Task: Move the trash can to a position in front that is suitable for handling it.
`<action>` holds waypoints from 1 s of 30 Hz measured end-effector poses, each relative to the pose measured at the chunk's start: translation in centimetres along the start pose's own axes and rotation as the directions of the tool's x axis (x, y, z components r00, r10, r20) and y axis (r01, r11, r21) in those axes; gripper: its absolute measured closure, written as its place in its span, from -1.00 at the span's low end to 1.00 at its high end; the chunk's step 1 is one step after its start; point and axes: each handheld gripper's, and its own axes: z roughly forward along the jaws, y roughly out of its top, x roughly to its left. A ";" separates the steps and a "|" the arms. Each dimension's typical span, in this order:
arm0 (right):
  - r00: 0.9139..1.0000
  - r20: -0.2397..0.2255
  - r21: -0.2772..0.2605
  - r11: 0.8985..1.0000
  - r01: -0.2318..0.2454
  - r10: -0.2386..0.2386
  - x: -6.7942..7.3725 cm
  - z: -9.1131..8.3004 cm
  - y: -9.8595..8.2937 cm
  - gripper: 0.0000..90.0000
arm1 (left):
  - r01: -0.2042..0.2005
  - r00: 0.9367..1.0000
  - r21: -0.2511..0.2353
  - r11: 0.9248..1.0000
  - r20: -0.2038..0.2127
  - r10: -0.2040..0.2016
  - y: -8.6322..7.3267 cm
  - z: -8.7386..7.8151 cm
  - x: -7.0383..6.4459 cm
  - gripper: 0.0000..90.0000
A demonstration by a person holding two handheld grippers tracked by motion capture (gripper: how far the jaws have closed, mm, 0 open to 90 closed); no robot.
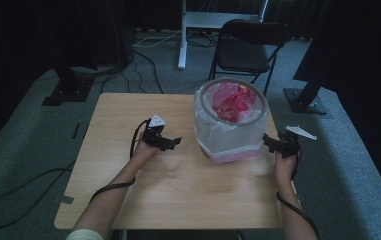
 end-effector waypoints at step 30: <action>0.997 -0.070 0.011 0.999 0.045 -0.044 2.0 3.9 4.6 -0.66 | 0.019 0.998 -0.037 0.999 -0.063 -0.022 5.2 4.1 -0.5 -1.00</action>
